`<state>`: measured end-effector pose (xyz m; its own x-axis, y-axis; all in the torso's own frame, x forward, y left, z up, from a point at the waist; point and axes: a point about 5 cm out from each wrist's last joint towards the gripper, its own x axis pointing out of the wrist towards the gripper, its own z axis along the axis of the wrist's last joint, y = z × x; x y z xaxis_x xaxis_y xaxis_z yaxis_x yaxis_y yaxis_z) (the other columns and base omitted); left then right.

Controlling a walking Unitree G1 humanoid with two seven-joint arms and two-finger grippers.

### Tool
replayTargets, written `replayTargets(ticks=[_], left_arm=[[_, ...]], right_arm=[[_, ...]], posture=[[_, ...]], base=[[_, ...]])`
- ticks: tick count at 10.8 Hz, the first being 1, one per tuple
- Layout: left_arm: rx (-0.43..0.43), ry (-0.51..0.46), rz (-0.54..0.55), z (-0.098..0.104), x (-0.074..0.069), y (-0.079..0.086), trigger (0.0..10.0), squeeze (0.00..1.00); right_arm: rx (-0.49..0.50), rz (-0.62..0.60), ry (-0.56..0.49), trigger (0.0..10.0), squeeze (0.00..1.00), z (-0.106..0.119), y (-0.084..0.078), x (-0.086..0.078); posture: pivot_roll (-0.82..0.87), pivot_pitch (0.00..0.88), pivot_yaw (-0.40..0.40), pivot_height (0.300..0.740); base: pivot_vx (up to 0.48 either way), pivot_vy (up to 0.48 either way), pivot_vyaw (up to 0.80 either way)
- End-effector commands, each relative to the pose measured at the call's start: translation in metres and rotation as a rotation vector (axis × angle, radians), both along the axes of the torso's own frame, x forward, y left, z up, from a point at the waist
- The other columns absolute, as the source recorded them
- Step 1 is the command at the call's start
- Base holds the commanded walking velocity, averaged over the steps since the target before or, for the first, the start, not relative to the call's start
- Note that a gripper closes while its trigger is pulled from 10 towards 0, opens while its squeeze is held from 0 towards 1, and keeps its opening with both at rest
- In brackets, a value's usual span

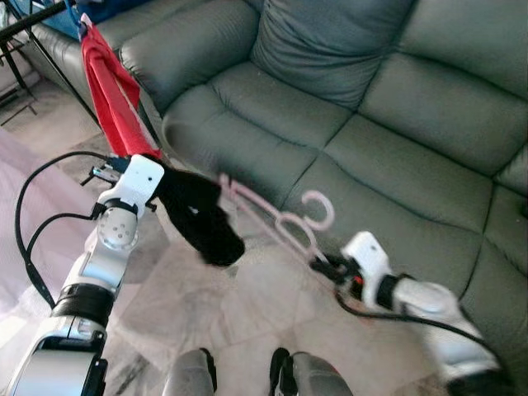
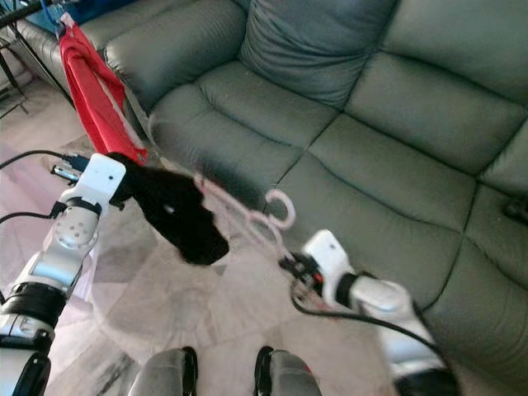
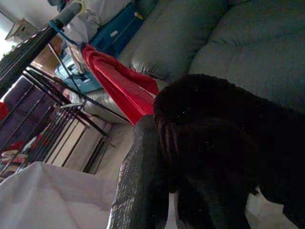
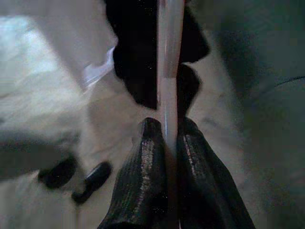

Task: Hang hanger

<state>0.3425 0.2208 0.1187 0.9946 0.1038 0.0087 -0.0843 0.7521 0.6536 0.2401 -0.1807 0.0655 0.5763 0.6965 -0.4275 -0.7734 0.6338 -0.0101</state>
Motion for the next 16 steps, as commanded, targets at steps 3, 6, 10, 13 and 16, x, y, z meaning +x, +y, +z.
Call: replayTargets(ticks=[3, 6, 10, 13, 16], left_arm=[[0.016, -0.002, 0.008, 0.0, 0.003, -0.003, 10.0, 0.0], [0.012, 0.001, 0.016, -0.006, -0.001, -0.007, 10.0, 0.0], [-0.072, -0.051, -0.014, 0.011, -0.012, -0.025, 10.0, 0.0], [-0.128, -0.074, -0.124, 0.025, -0.025, -0.045, 10.0, 0.0], [-0.169, -0.075, -0.367, 0.046, -0.034, -0.078, 10.0, 0.0]], right_arm=[[0.048, 0.158, 0.068, 10.0, 0.0, 0.011, 0.002, -0.015], [0.059, 0.252, 0.104, 10.0, 0.0, 0.012, 0.009, -0.023], [0.037, 0.189, 0.076, 10.0, 0.0, 0.01, 0.008, -0.012], [-0.006, 0.118, 0.048, 10.0, 0.0, 0.008, -0.002, 0.0], [0.003, -0.031, -0.01, 10.0, 0.0, 0.009, -0.013, 0.018]], posture=[[0.02, 0.177, -0.015, 0.74], [0.02, 0.178, -0.018, 0.74], [0.02, 0.181, -0.026, 0.74], [0.03, 0.177, -0.038, 0.74], [0.02, 0.161, -0.037, 0.74]], base=[[0.0, 0.0, 0.0], [0.0, 0.0, 0.0], [0.0, 0.0, 0.0], [0.0, 0.0, 0.0], [0.0, 0.0, 0.0]])
